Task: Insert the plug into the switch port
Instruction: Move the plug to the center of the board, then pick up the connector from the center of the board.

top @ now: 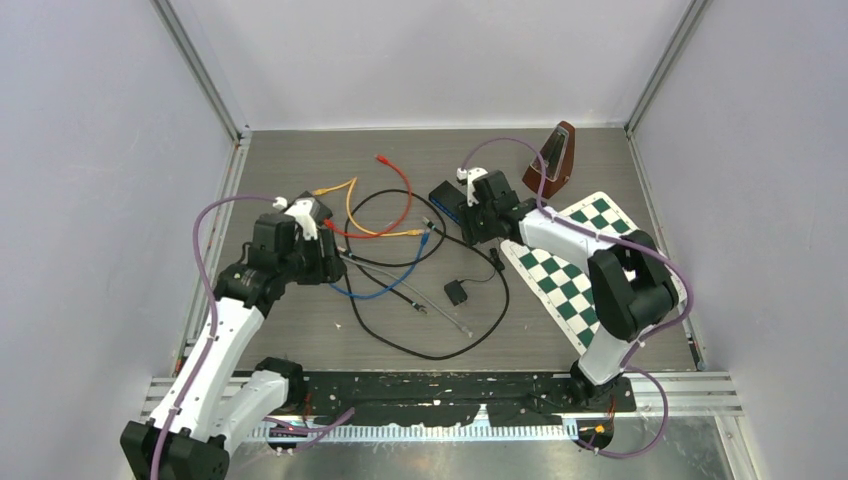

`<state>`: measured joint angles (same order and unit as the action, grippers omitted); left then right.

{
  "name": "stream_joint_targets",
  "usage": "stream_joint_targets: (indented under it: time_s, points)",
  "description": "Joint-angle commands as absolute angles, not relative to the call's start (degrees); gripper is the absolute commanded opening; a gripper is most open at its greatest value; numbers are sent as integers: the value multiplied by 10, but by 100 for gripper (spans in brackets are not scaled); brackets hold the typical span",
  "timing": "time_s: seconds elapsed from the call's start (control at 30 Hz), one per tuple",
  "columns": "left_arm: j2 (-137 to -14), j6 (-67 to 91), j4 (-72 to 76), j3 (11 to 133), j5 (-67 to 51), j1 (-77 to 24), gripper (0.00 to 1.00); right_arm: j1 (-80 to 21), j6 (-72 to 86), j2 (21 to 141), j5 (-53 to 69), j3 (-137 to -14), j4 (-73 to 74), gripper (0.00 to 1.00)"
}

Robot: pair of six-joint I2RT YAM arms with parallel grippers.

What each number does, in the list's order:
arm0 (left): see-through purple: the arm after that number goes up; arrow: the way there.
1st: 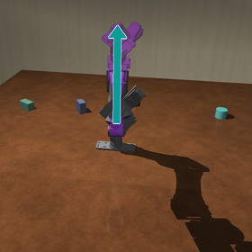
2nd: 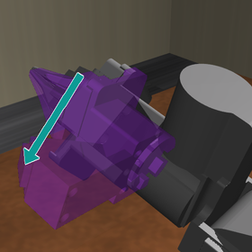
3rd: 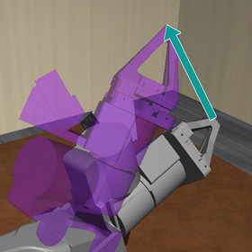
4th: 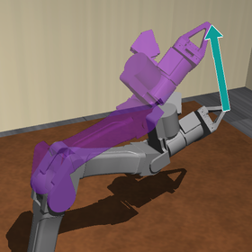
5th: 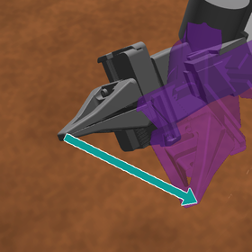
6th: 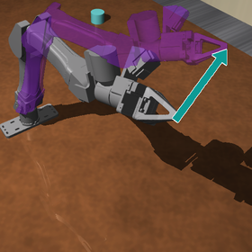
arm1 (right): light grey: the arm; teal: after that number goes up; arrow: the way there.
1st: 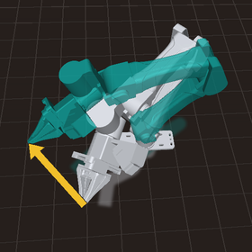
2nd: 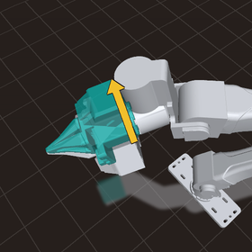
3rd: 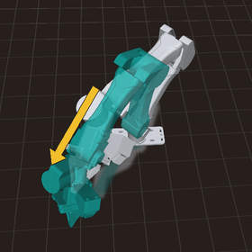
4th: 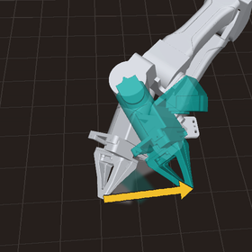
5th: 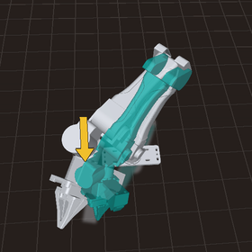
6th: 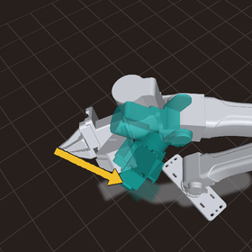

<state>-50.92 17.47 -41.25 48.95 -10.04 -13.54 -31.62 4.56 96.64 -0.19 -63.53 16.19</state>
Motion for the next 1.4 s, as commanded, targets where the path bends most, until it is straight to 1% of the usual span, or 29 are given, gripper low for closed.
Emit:
stream_joint_targets:
  time_s: [0.0,0.17,0.27,0.47,0.63,0.7,0.8,0.87,1.03,1.2,1.37]
  points:
    - [-491,202,-397,451,-59,-134,58,-303,-21,990,46,-683,118,53]
    - [-463,187,-390,438,-85,-134,59,-303,-69,1053,78,-741,143,52]
    - [-452,182,-401,438,-82,-134,59,-303,-72,1069,85,-761,156,52]
    - [-430,170,-412,428,-46,-135,60,-303,-64,1087,81,-761,164,52]
    - [-431,173,-410,430,-50,-134,60,-304,-47,1093,64,-760,186,51]
    - [-435,173,-409,433,-53,-135,60,-307,-33,1082,67,-768,203,51]
    - [-440,158,-418,447,-53,-135,60,-318,-3,1046,66,-788,270,52]
    - [-441,148,-426,455,-50,-134,60,-333,17,1018,48,-788,289,52]
    - [-422,148,-413,439,-59,-135,60,-372,56,964,57,-745,267,52]
    - [-408,145,-413,434,-54,-134,60,-450,86,936,48,-712,253,52]
    - [-392,143,-409,428,-62,-135,61,-526,160,903,-6,-660,232,48]
